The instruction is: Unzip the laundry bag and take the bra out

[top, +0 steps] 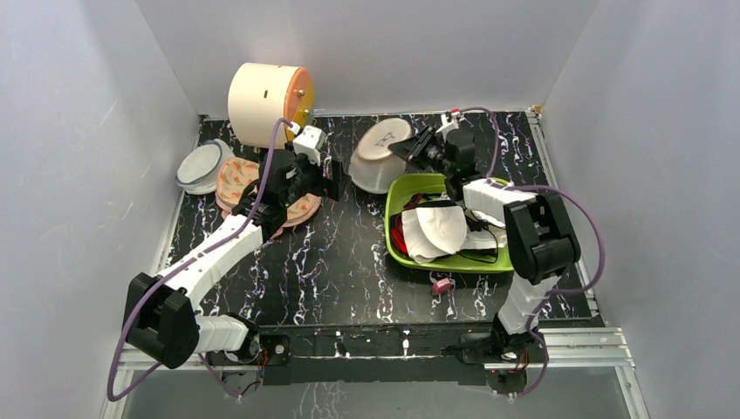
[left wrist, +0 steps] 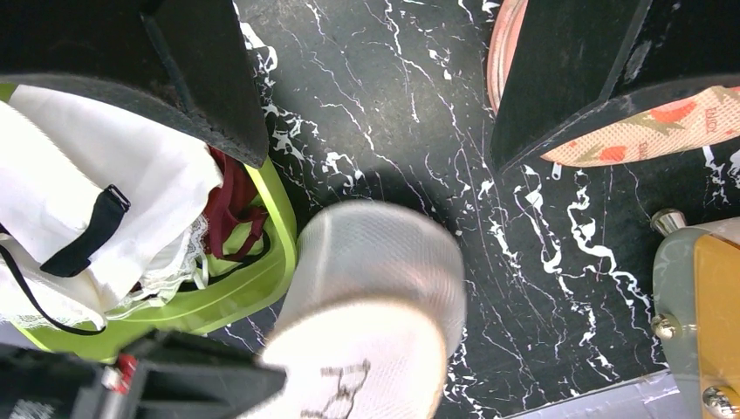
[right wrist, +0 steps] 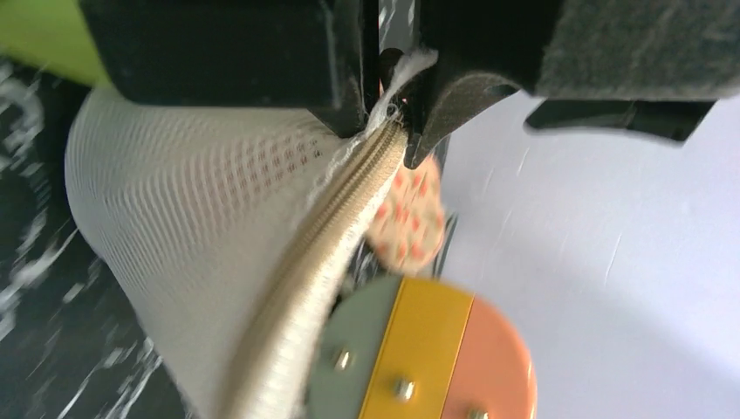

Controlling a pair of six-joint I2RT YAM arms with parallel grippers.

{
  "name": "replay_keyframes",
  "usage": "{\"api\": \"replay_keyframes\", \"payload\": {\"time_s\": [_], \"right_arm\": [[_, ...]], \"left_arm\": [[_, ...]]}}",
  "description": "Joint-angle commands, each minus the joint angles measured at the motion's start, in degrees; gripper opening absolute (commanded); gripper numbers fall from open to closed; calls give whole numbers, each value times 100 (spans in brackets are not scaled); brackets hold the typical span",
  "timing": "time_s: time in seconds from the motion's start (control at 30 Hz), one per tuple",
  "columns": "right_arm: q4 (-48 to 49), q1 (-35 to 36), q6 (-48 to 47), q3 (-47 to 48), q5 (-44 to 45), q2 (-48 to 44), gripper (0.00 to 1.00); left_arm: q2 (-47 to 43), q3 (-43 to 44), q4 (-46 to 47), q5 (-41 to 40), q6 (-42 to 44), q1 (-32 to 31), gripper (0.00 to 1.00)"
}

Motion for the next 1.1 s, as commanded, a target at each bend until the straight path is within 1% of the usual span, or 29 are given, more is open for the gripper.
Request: {"api": "replay_keyframes", "payload": {"time_s": [0.0, 0.1, 0.27, 0.33, 0.4, 0.53, 0.6, 0.67, 0.8, 0.83, 0.9, 0.97, 1.07], "right_arm": [[-637, 362, 453, -400, -857, -897, 0], [-356, 774, 724, -1012, -1113, -1280, 0], [-263, 1439, 883, -1484, -1371, -1455, 0], [-81, 1541, 1023, -1705, -1372, -1524, 1], [218, 1591, 1186, -1922, -1400, -1606, 3], [390, 1631, 1274, -2168, -1436, -1755, 7], [415, 1629, 1289, -2270, -1466, -1845, 8], [391, 1626, 1222, -2339, -1468, -1912, 9], [285, 1631, 1143, -2387, -1454, -1957, 12], [272, 1629, 1128, -2384, -1462, -1956, 13], [265, 1630, 1102, -2370, -1497, -1937, 15], [248, 1624, 1086, -2349, -1531, -1909, 16], [307, 1626, 1110, -2358, -1554, -1878, 17]], "left_arm": [[-334, 46, 176, -200, 42, -18, 98], [-544, -98, 296, -340, 55, -19, 98], [-794, -227, 345, -533, 181, -71, 98], [-862, -294, 354, -593, 392, -204, 98], [-865, -279, 213, -778, 722, -464, 98], [-847, -190, -337, -1383, 1451, -1318, 98], [-894, -195, -767, -1349, 1691, -1535, 98], [-983, -251, -1030, -1115, 1770, -1608, 98], [-1371, -757, -955, -759, 1770, -1690, 98], [-1473, -930, -869, -786, 1761, -1721, 98], [-1608, -1329, -627, -1130, 1842, -1917, 98], [-1527, -1345, -617, -1342, 1959, -2113, 95], [-1252, -1265, -658, -1395, 1881, -2160, 95]]}}
